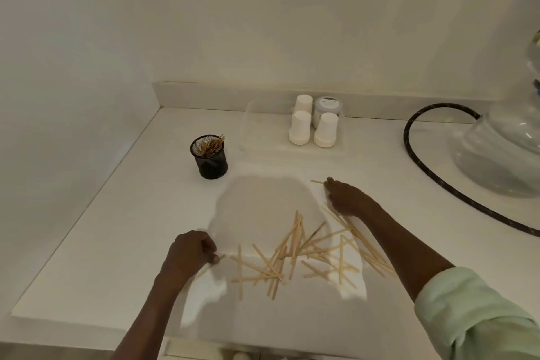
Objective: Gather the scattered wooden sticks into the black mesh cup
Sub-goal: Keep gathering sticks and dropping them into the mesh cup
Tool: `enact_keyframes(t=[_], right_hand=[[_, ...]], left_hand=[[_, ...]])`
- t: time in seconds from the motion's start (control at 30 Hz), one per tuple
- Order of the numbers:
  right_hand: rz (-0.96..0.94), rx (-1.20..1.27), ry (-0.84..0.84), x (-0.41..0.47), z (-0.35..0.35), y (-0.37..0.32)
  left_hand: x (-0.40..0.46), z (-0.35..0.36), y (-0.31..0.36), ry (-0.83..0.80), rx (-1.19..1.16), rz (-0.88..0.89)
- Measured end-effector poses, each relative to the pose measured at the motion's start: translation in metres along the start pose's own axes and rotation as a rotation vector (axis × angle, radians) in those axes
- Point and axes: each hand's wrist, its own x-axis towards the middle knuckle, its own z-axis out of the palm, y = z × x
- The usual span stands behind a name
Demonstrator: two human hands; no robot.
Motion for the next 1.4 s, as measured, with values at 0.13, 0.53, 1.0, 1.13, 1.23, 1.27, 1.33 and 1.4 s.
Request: enact_keyframes(t=[0.13,0.53,1.0,1.13,1.23,1.27,1.33,1.4], right_hand=[[0.011,-0.030,0.235,-0.017,0.021,0.004],[0.275,0.252,0.114,-0.056,0.034,0.014],[0.217,0.241,0.102,-0.066,0.040,-0.006],[0.199,0.298,0.158,-0.068,0.042,-0.004],[0.213,0.340,0.176,-0.068,0.040,-0.002],[0.216,0.346,0.185,-0.068,0.040,-0.002],[0.224,0.361,0.211,-0.068,0.040,-0.003],[0.223,0.355,0.253,-0.068,0.042,-0.005]], left_hand=[[-0.011,0.016,0.013,0.157,-0.036,-0.002],[-0.039,0.086,0.075,0.213,-0.049,-0.032],[-0.017,0.129,0.140,0.289,-0.056,0.192],[-0.008,0.121,0.141,0.304,-0.140,0.271],[-0.005,0.116,0.142,0.284,-0.167,0.265],[-0.004,0.115,0.142,0.265,-0.161,0.253],[-0.002,0.113,0.144,0.233,-0.135,0.230],[0.000,0.112,0.146,0.241,-0.116,0.237]])
